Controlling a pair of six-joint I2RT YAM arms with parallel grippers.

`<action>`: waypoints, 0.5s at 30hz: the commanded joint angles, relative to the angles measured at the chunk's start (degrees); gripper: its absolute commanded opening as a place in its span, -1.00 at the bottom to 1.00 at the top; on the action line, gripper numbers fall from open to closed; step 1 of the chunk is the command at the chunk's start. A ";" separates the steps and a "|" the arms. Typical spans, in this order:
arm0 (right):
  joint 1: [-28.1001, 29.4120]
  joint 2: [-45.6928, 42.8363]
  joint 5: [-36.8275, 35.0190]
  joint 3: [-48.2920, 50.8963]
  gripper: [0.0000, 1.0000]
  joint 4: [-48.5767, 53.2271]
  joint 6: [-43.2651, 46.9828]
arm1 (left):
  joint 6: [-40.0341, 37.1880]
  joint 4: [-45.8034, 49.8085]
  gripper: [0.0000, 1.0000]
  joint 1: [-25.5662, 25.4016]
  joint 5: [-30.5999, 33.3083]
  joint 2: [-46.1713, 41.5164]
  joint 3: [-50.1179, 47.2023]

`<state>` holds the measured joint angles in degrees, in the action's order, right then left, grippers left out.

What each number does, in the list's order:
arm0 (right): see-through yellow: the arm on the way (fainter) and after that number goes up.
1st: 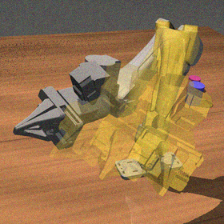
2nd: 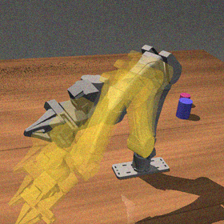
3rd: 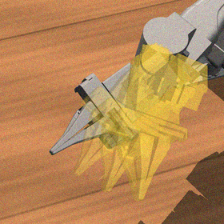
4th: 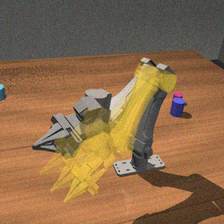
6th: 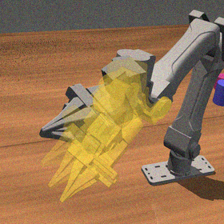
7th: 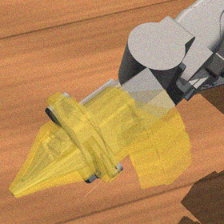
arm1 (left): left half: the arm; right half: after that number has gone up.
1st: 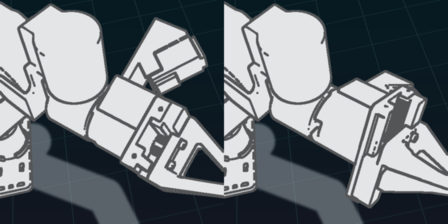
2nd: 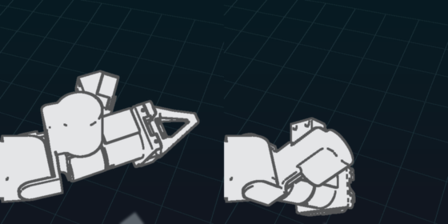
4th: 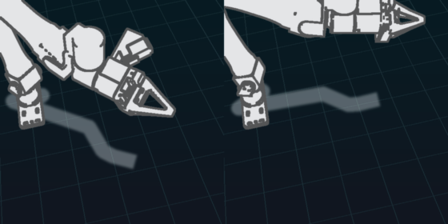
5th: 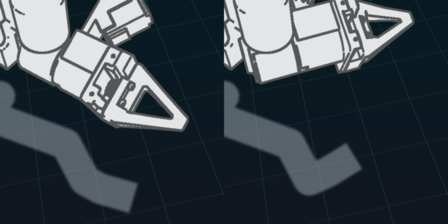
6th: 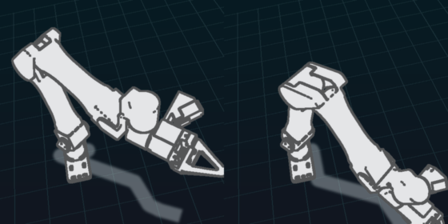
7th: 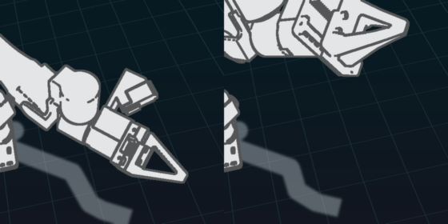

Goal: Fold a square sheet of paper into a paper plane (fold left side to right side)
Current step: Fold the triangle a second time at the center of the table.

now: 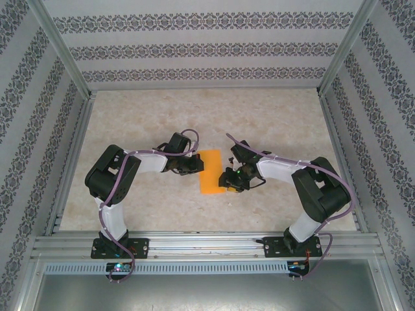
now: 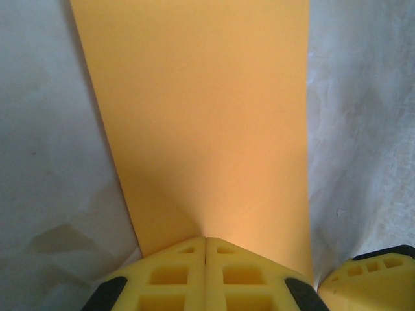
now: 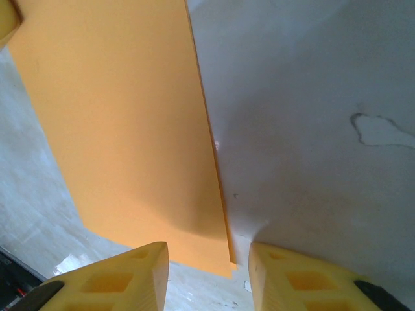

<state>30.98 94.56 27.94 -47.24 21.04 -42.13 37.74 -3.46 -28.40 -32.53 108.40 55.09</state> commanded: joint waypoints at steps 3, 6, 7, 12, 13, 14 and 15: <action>1.69 1.76 2.76 -1.01 -0.28 -2.78 -1.35 | -1.44 1.89 -1.00 -0.01 1.13 1.85 -1.56; 1.76 1.37 2.91 -1.09 -0.29 -3.37 -1.88 | -1.26 1.63 -1.00 0.01 1.15 1.83 -1.80; 1.63 1.26 2.83 -1.18 -0.29 -3.42 -1.84 | -1.26 1.60 -1.00 -0.01 1.13 1.73 -1.80; 1.54 1.06 2.90 -1.27 -0.29 -3.89 -2.24 | -1.31 1.46 -1.00 -0.04 1.06 1.66 -1.99; 1.54 1.00 2.91 -1.21 -0.29 -4.02 -2.34 | -1.31 1.56 -1.00 -0.03 1.06 1.72 -2.00; 1.49 0.97 3.03 -1.08 -0.29 -4.30 -2.43 | -1.39 1.61 -1.00 0.09 1.03 1.65 -2.08; 1.45 0.89 3.06 -1.02 -0.29 -4.37 -2.44 | -1.38 1.47 -1.00 0.02 1.06 1.57 -2.16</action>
<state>31.22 94.74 28.80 -47.31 19.51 -43.66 37.74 -3.70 -28.40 -32.53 108.40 54.94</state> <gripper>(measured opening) 0.356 0.055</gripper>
